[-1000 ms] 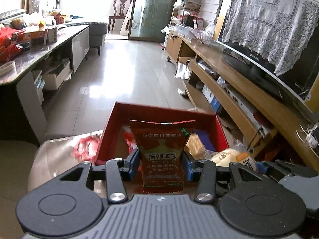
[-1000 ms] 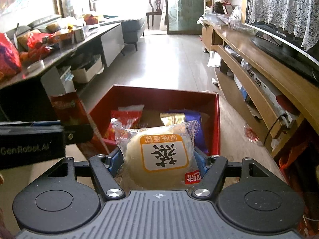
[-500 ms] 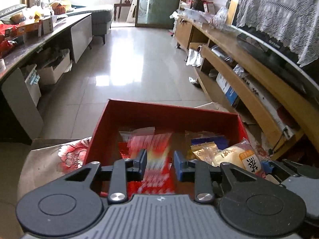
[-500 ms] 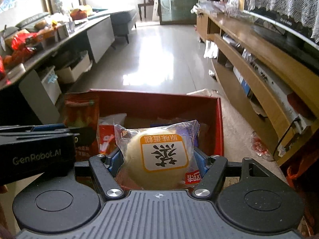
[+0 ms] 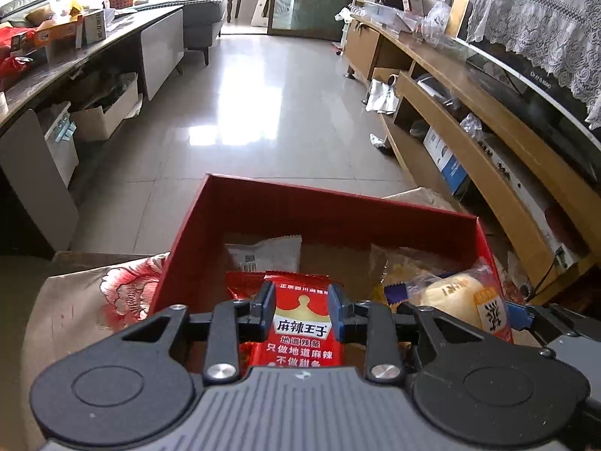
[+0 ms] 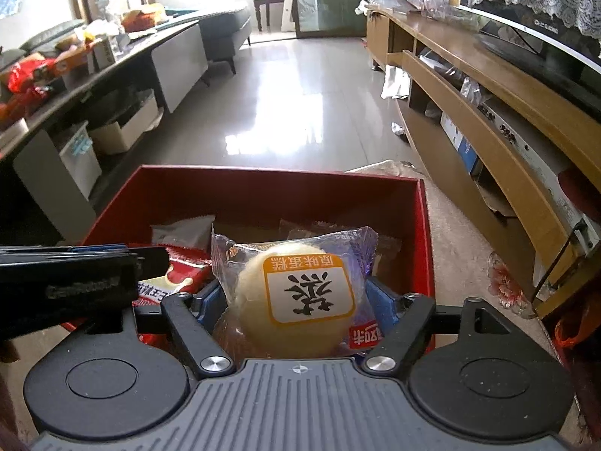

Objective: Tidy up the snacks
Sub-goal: 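Lower both packets into the red box and open both grippers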

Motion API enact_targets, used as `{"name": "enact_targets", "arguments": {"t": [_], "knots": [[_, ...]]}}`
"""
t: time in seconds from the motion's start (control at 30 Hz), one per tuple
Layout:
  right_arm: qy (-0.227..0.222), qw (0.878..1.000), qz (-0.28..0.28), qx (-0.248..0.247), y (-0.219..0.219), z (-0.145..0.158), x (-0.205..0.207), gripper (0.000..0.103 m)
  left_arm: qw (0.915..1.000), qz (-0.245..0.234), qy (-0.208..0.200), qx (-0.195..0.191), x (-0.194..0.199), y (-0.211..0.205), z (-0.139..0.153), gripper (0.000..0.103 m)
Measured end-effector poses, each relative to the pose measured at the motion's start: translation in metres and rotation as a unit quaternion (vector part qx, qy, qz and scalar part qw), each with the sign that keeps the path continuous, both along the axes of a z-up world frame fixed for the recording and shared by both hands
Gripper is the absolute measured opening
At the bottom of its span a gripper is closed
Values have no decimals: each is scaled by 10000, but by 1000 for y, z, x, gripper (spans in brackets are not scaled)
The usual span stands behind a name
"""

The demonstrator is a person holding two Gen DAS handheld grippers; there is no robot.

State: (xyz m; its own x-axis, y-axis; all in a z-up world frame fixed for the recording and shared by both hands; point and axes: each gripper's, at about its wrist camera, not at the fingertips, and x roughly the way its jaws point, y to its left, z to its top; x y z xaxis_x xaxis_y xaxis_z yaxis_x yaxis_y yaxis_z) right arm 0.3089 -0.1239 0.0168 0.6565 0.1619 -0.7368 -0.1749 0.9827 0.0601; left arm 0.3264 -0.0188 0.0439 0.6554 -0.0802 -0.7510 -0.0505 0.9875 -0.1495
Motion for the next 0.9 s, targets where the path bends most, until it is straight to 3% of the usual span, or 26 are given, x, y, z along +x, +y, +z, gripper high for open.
{"name": "enact_targets", "arguments": {"t": [0.5,0.9], "knots": [[-208,9993,-315,6,-26,26,-21,84,9988,-286,-149,-379,-41,-3,25,36],[-165,9993,-119,313,-22,22,-18,87,9986,-272,44,-454,-49,-1,15,38]]}}
